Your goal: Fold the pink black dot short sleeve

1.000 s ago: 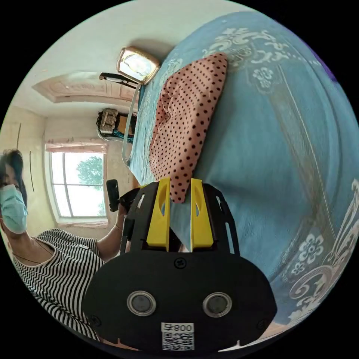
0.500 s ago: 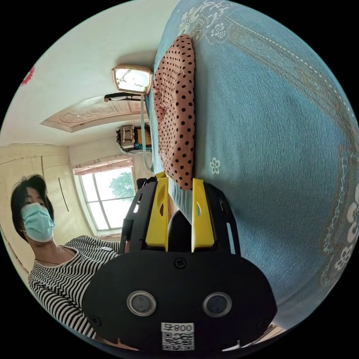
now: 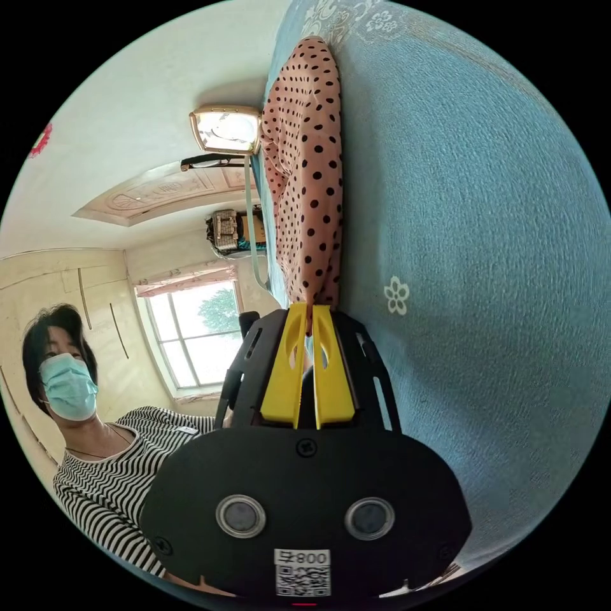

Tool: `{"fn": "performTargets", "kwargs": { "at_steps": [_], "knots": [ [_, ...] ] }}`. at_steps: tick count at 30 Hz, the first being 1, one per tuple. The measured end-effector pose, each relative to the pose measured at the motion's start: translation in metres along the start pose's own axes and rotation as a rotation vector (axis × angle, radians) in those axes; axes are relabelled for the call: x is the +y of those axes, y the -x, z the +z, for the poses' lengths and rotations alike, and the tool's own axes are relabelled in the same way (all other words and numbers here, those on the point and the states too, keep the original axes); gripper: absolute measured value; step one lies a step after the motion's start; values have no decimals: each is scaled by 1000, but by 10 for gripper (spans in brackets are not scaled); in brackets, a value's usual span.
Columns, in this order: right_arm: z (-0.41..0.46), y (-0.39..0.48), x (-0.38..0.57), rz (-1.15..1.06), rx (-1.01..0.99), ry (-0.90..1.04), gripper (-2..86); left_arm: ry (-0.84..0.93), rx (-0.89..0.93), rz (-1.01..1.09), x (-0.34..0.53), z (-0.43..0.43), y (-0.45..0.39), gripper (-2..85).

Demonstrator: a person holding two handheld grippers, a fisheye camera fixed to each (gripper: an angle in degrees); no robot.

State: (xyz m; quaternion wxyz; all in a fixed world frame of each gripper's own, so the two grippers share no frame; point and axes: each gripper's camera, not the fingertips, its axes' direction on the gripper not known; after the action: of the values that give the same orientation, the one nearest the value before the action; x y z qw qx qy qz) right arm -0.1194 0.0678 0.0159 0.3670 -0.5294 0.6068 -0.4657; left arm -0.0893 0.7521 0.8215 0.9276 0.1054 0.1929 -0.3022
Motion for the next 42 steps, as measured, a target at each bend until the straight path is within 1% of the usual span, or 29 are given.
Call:
{"fn": "performTargets", "kwargs": {
  "at_steps": [2, 5, 10, 12, 15, 17, 18, 21, 23, 26, 29, 31, 35, 36, 38, 42],
  "knots": [
    [-4, -2, 13, 3, -21, -5, 16, -10, 31, -34, 6, -1, 6, 77],
    [-13, -3, 29, 7, -72, -28, 11, -28, 69, -78, 12, -2, 16, 99],
    [-11, -1, 43, -2, -36, -24, 9, -150, 108, -143, 18, -14, 26, 114],
    [-4, -4, 46, 2, -35, -23, 10, -161, 118, -148, 17, -14, 26, 115],
    [8, -8, 51, 0, -41, -15, 13, -80, 119, -124, 14, 1, 16, 114],
    [12, -8, 59, -8, -32, -19, 15, 22, 145, -98, 16, 28, 6, 109],
    [13, -8, 61, -8, -26, -21, 16, 45, 151, -90, 16, 35, 4, 107],
    [14, -9, 69, -5, -22, -27, 20, 119, 167, -28, 15, 67, -9, 92],
    [15, -9, 74, -7, -24, -32, 25, 159, 137, 46, 14, 84, -25, 66],
    [20, -11, 76, -12, -27, -8, 37, 159, 51, 78, 13, 90, -35, 31],
    [18, -14, 80, -17, -48, -15, 59, 122, 48, 89, 17, 83, -38, 15],
    [14, -17, 85, -13, -59, -25, 74, 109, 58, 94, 20, 77, -40, 11],
    [2, -36, 100, 36, -52, -62, 102, 92, 137, 82, 26, 67, -41, 8],
    [2, -39, 102, 44, -66, -65, 105, 101, 139, 83, 26, 67, -41, 8],
    [6, -50, 106, 64, -160, -68, 111, 123, 143, 76, 30, 68, -40, 8],
    [15, -58, 103, 68, -210, -48, 96, 124, 162, 55, 35, 66, -38, 10]
  ]
}}
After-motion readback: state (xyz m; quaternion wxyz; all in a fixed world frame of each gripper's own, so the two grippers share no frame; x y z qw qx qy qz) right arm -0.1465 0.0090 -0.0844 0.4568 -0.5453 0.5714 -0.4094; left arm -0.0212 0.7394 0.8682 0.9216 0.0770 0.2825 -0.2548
